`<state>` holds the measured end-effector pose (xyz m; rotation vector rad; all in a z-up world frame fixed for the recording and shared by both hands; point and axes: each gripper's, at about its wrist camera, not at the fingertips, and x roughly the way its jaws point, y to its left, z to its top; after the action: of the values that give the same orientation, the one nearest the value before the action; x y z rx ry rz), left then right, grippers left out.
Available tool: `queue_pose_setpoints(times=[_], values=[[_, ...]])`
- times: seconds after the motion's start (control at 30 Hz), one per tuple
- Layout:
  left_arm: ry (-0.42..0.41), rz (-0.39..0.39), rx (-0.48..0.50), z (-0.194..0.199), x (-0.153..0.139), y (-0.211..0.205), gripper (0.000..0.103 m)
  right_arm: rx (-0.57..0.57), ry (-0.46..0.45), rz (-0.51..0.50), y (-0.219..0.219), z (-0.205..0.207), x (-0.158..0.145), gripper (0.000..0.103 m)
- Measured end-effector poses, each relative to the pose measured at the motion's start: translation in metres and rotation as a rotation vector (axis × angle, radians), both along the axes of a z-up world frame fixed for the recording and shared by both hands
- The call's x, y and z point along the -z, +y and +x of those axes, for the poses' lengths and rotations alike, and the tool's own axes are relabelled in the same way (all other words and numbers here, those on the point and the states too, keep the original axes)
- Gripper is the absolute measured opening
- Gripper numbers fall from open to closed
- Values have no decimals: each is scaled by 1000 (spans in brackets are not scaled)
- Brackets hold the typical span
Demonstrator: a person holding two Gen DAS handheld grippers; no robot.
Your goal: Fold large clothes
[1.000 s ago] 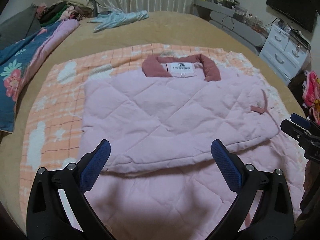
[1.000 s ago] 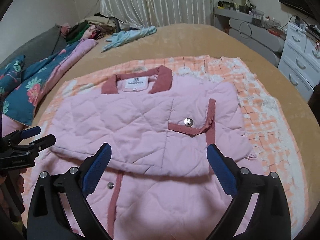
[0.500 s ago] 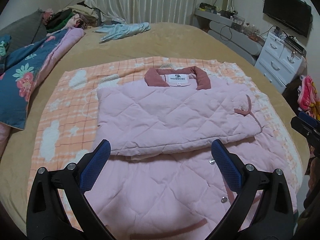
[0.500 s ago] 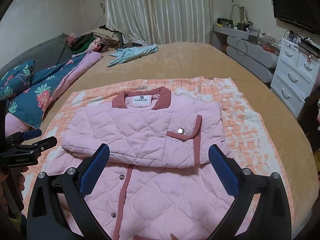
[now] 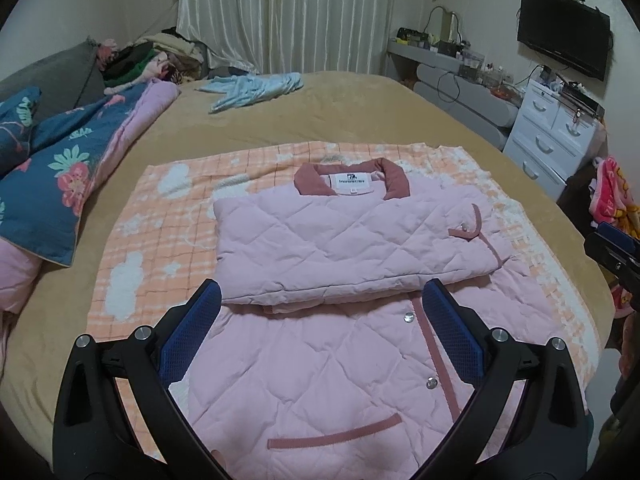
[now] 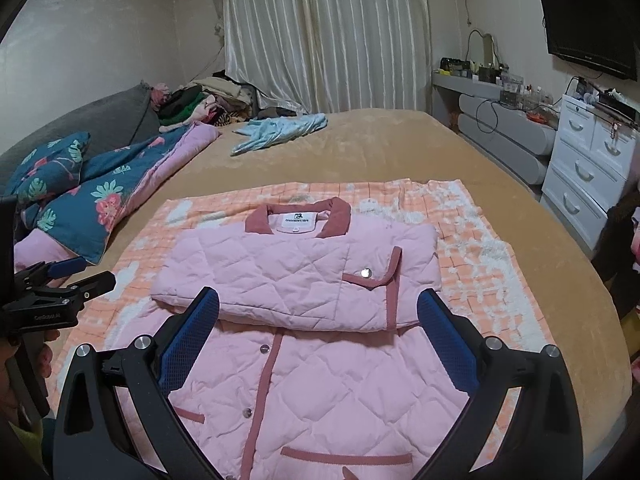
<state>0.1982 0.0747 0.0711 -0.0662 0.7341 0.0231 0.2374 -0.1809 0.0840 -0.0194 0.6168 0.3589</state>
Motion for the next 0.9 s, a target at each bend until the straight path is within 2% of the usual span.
queue_pose_setpoints(times=[0.43, 0.67, 0.9], values=[[-28, -15, -14, -38, 1, -6, 95, -16, -35, -13, -12, -43, -5, 99], [-42, -56, -15, -63, 8, -12, 95, -20, -55, -11, -22, -67, -6, 99], [-53, -34, 0, -80, 9, -21, 95, -32, -74, -12, -28, -85, -5, 99]])
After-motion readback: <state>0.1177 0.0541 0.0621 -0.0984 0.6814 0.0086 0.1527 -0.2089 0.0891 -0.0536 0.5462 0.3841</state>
